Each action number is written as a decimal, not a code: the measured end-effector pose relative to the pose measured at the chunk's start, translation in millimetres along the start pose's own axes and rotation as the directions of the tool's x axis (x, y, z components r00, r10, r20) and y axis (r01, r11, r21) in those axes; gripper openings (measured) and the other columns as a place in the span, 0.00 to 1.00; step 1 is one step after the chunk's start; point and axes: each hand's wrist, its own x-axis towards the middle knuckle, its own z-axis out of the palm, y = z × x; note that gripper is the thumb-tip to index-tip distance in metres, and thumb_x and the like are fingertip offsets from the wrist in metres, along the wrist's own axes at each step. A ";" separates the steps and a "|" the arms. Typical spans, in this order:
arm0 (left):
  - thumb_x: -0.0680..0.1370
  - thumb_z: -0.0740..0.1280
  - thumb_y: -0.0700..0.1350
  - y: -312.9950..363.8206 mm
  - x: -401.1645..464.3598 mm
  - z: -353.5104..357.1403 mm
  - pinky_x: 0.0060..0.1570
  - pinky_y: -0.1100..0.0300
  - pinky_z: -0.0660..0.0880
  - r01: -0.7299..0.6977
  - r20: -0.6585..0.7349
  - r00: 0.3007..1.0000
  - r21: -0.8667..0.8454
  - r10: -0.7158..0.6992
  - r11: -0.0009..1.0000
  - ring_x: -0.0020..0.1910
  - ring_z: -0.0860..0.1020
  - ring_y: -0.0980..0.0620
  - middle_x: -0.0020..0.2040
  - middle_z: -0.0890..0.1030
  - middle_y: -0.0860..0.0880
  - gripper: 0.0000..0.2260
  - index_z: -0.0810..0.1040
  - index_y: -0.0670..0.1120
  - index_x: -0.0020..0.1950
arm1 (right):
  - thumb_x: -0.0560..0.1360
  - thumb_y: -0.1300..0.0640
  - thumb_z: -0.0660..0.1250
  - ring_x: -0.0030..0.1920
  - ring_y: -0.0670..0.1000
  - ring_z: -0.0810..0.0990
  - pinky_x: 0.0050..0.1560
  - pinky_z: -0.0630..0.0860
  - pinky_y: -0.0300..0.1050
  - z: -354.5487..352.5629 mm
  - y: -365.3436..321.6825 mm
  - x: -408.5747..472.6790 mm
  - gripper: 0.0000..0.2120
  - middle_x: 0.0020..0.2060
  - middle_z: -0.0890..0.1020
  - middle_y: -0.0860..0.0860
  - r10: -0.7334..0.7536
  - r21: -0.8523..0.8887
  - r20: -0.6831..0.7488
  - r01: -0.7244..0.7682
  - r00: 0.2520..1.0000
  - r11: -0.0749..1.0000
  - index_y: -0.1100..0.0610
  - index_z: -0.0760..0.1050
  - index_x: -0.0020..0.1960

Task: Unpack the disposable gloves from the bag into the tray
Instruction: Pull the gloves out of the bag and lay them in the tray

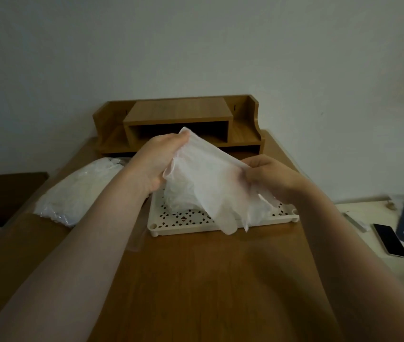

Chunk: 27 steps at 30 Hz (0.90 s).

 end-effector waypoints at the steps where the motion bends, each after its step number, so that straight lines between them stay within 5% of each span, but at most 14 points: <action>1: 0.79 0.64 0.51 -3.7 2.2 -1.7 0.55 0.50 0.76 0.021 -0.013 1.000 -0.006 -0.021 1.000 0.47 0.81 0.48 0.43 0.81 0.48 0.10 0.79 0.46 0.48 | 0.79 0.66 0.55 0.48 0.59 0.81 0.53 0.80 0.53 -5.1 3.2 0.5 0.14 0.47 0.82 0.60 0.039 0.002 0.004 -0.039 0.999 0.999 0.64 0.79 0.53; 5: 0.80 0.61 0.53 -27.0 16.4 -3.7 0.54 0.50 0.76 0.068 -0.099 0.994 0.244 -0.045 0.967 0.49 0.79 0.47 0.49 0.81 0.47 0.12 0.78 0.47 0.52 | 0.79 0.57 0.61 0.50 0.55 0.83 0.55 0.79 0.51 -24.1 17.1 7.6 0.10 0.50 0.83 0.56 0.158 -0.108 -0.019 -0.159 0.987 0.981 0.57 0.80 0.55; 8: 0.82 0.57 0.52 -47.0 31.9 -0.9 0.41 0.59 0.71 -0.008 -0.167 0.979 0.555 0.121 0.832 0.42 0.74 0.52 0.45 0.77 0.49 0.11 0.74 0.47 0.54 | 0.78 0.53 0.63 0.46 0.57 0.83 0.54 0.80 0.55 -30.7 31.3 21.6 0.13 0.48 0.82 0.61 0.220 -0.248 -0.104 -0.240 0.970 0.939 0.62 0.80 0.51; 10: 0.82 0.57 0.50 -56.7 40.3 1.7 0.36 0.60 0.68 -0.050 -0.165 0.965 0.642 0.201 0.765 0.38 0.73 0.53 0.44 0.76 0.49 0.09 0.72 0.48 0.54 | 0.79 0.52 0.63 0.41 0.52 0.81 0.45 0.82 0.48 -31.7 39.3 31.2 0.14 0.43 0.82 0.57 0.207 -0.349 -0.184 -0.261 0.961 0.900 0.62 0.79 0.49; 13: 0.82 0.56 0.50 -69.4 53.7 3.7 0.30 0.60 0.65 -0.042 -0.122 0.966 0.799 0.229 0.600 0.34 0.72 0.53 0.41 0.75 0.48 0.08 0.69 0.47 0.53 | 0.79 0.51 0.62 0.37 0.49 0.77 0.34 0.75 0.37 -33.0 44.9 47.7 0.11 0.39 0.79 0.52 0.155 -0.418 -0.291 -0.271 0.944 0.867 0.59 0.77 0.49; 20: 0.83 0.52 0.51 -81.4 74.8 0.0 0.26 0.60 0.64 0.048 -0.108 0.954 0.975 0.279 0.215 0.33 0.74 0.49 0.42 0.78 0.44 0.13 0.66 0.42 0.57 | 0.79 0.53 0.60 0.37 0.53 0.77 0.40 0.75 0.46 -38.9 56.1 86.1 0.13 0.36 0.78 0.53 0.099 -0.608 -0.355 -0.310 0.930 0.731 0.60 0.79 0.47; 23: 0.82 0.54 0.53 -79.5 72.2 5.4 0.30 0.60 0.67 0.059 -0.101 0.943 0.989 0.318 0.139 0.37 0.75 0.48 0.47 0.78 0.44 0.15 0.65 0.42 0.60 | 0.78 0.52 0.62 0.40 0.53 0.77 0.45 0.76 0.47 -34.1 58.0 87.8 0.11 0.39 0.78 0.52 0.145 -0.672 -0.382 -0.382 0.913 0.635 0.58 0.78 0.50; 27: 0.81 0.59 0.46 -73.2 58.1 23.6 0.57 0.56 0.70 -0.159 0.057 0.815 0.979 0.577 0.129 0.63 0.70 0.47 0.66 0.70 0.44 0.18 0.66 0.43 0.69 | 0.79 0.54 0.60 0.56 0.55 0.75 0.57 0.75 0.51 -12.7 47.2 76.8 0.11 0.56 0.76 0.52 -0.256 -0.779 -0.362 -0.139 0.896 0.612 0.55 0.75 0.58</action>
